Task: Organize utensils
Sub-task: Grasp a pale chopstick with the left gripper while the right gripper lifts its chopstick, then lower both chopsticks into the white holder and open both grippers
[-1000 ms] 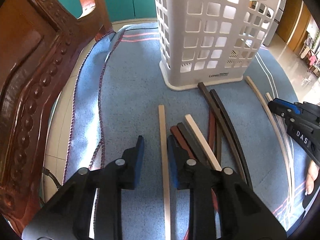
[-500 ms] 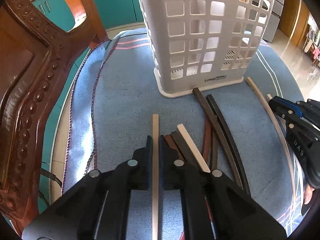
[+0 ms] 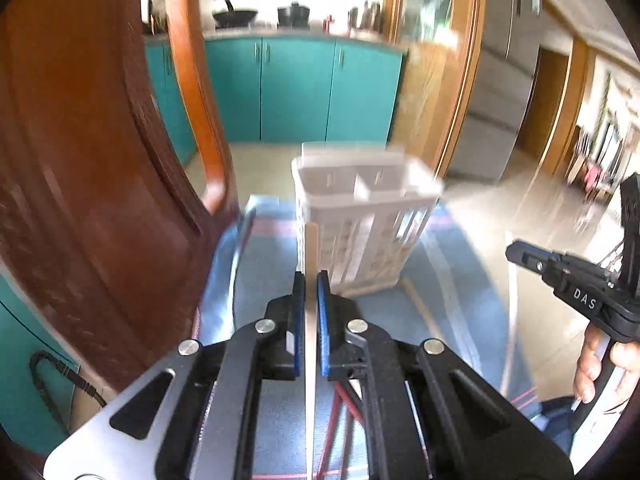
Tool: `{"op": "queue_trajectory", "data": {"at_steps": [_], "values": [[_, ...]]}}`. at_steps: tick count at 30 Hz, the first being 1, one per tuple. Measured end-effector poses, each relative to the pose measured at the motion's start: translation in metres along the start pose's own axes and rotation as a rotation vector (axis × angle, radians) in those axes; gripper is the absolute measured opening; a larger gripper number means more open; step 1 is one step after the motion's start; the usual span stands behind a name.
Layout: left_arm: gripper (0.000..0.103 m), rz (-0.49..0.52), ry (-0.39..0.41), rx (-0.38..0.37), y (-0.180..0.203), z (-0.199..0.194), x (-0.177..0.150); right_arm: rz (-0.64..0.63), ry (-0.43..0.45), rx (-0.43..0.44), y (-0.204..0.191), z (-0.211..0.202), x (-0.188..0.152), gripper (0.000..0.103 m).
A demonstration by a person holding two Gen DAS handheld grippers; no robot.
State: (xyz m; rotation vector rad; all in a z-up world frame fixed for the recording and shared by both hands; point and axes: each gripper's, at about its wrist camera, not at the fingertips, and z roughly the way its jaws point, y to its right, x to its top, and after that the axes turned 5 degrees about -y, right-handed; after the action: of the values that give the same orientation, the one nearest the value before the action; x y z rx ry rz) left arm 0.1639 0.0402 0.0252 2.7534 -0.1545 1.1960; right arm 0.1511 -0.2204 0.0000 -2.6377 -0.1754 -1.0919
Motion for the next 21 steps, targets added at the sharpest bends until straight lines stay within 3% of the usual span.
{"op": "queue_trajectory", "data": {"at_steps": [6, 14, 18, 21], "values": [[0.007, -0.051, 0.149, -0.045, -0.004, -0.053, 0.041, 0.023, 0.133, 0.055, -0.002, -0.053, 0.032, 0.007], [0.007, -0.121, 0.392, -0.085, -0.008, -0.094, 0.113, 0.115, 0.391, 0.183, -0.006, -0.093, 0.111, 0.007], [0.007, -0.174, 0.481, -0.021, -0.014, -0.081, 0.124, 0.184, 0.519, 0.13, -0.003, -0.09, 0.125, 0.007], [0.007, -0.182, 0.473, 0.029, -0.01, -0.057, 0.126, 0.203, 0.56, 0.041, -0.002, -0.069, 0.126, 0.007]]}}
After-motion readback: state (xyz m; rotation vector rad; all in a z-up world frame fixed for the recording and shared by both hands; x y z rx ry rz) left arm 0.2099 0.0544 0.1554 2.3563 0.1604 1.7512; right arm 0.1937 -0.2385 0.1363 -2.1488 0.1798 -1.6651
